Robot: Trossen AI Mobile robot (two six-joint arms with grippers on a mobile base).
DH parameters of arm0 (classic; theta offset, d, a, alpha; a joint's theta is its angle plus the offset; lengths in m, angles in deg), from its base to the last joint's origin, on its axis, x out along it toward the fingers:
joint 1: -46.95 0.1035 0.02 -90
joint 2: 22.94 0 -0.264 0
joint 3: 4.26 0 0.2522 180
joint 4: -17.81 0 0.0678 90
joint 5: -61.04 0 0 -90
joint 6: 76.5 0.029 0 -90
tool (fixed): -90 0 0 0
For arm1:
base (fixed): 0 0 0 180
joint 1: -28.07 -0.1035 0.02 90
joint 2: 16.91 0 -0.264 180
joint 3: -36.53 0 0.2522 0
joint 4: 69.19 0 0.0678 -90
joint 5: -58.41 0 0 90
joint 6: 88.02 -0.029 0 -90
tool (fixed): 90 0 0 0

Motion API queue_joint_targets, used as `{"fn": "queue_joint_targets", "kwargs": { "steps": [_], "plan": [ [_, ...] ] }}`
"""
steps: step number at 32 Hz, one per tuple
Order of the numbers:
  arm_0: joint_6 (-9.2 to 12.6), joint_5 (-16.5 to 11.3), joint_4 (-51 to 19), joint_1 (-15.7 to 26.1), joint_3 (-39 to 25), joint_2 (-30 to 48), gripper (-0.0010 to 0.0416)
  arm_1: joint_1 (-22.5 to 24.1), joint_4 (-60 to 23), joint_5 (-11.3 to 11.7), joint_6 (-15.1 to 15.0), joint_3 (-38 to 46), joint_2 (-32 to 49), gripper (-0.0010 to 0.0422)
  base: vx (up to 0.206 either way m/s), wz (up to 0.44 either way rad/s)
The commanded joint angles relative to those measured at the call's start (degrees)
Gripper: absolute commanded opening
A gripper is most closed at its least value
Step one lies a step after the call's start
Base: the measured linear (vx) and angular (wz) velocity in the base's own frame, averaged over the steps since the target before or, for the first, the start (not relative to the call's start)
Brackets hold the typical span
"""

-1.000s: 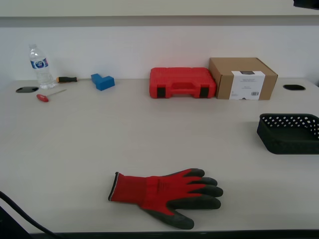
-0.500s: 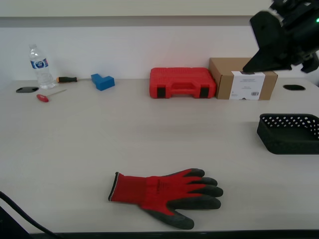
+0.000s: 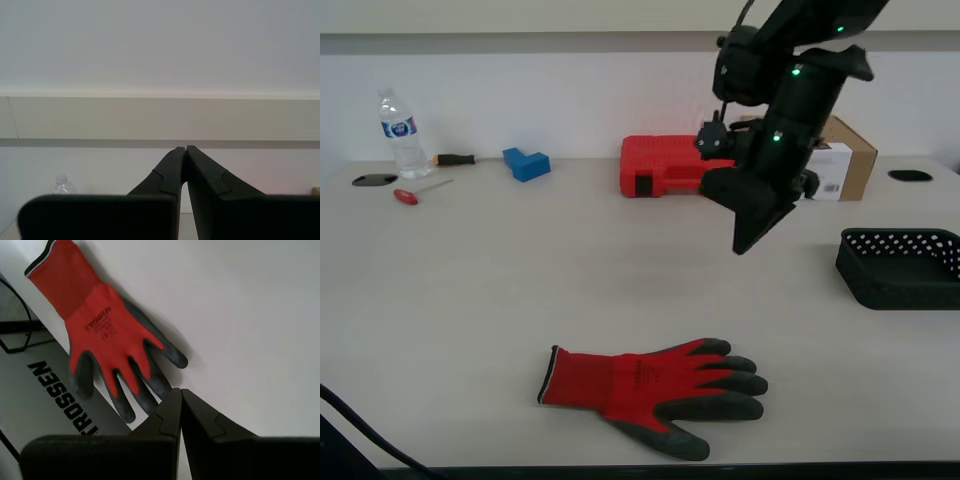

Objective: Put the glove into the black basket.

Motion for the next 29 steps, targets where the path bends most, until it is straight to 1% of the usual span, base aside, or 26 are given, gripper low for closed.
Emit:
{"fn": "queue_joint_targets", "kwargs": {
  "steps": [1,2,3,4,5,6,9,10,13,16,17,18,20,23,26,27,29],
  "plan": [
    [-0.3,-0.3,0.1,0.8,-1.9,3.1,0.0001,0.0,0.3,-0.1,0.0,0.0,0.0,0.0000,0.000,0.000],
    [-0.4,-0.3,0.2,1.0,-2.7,4.4,0.0001,0.0,0.3,-0.1,0.0,0.0,0.0,0.0000,0.000,0.000],
    [-1.1,-0.4,0.2,1.0,-3.2,5.2,0.0001,0.0,0.3,-0.1,0.0,0.0,0.0,0.0000,0.000,0.000],
    [-2.7,-1.4,0.2,1.0,-3.9,6.4,0.0001,0.0,0.3,-0.1,0.0,0.0,0.0,0.0000,0.000,0.000],
    [-3.7,-2.3,0.2,1.1,-4.3,7.2,0.0001,0.0,0.3,-0.1,0.0,0.0,0.0,0.0000,0.000,0.000],
    [-4.1,-5.2,0.2,1.1,-5.1,9.3,0.0001,0.0,0.3,-0.1,0.0,0.0,0.0,0.0000,0.000,0.000],
    [-4.0,-8.3,0.3,1.4,-6.0,12.8,0.0001,0.0,0.3,-0.1,0.0,0.0,0.0,0.0000,0.000,0.000],
    [-4.0,-8.5,0.3,1.6,-6.4,14.3,0.0001,0.0,0.3,-0.1,0.0,0.0,0.0,0.0000,0.000,0.000],
    [-4.9,-8.8,0.5,3.0,-8.1,19.3,0.0001,0.0,0.3,-0.1,0.0,0.0,0.0,0.0000,0.000,0.000],
    [-5.1,-11.4,0.5,3.8,-9.5,22.7,0.0001,0.0,0.3,-0.1,0.0,0.0,0.0,0.0000,0.000,0.000],
    [-5.1,-13.4,0.3,4.2,-10.1,24.5,0.0001,0.0,0.3,-0.1,0.0,0.0,0.0,0.0000,0.000,0.000],
    [-5.0,-14.5,0.3,4.4,-10.4,25.8,0.0003,0.0,0.3,-0.1,0.0,0.0,0.0,0.0000,0.000,0.000],
    [-4.8,-15.3,0.0,4.4,-11.1,27.2,0.0013,0.0,0.3,-0.1,0.0,0.0,0.0,0.0000,0.000,0.000],
    [-5.0,-15.3,-0.8,4.4,-11.7,28.2,0.0041,0.0,0.3,-0.1,0.0,0.0,0.0,0.0000,0.000,0.000],
    [-4.9,-14.4,-1.9,4.5,-12.0,27.6,0.0046,0.0,0.3,-0.1,0.0,0.0,0.0,0.0000,0.000,0.000],
    [-5.0,-12.1,-2.0,4.7,-12.3,27.3,0.0045,0.0,0.3,-0.1,0.0,0.0,0.0,0.0000,0.000,0.000],
    [-5.0,-9.6,-2.0,5.2,-12.4,27.0,0.0046,0.0,0.3,-0.1,0.0,0.0,0.0,0.0000,0.000,0.000]
  ]
}}
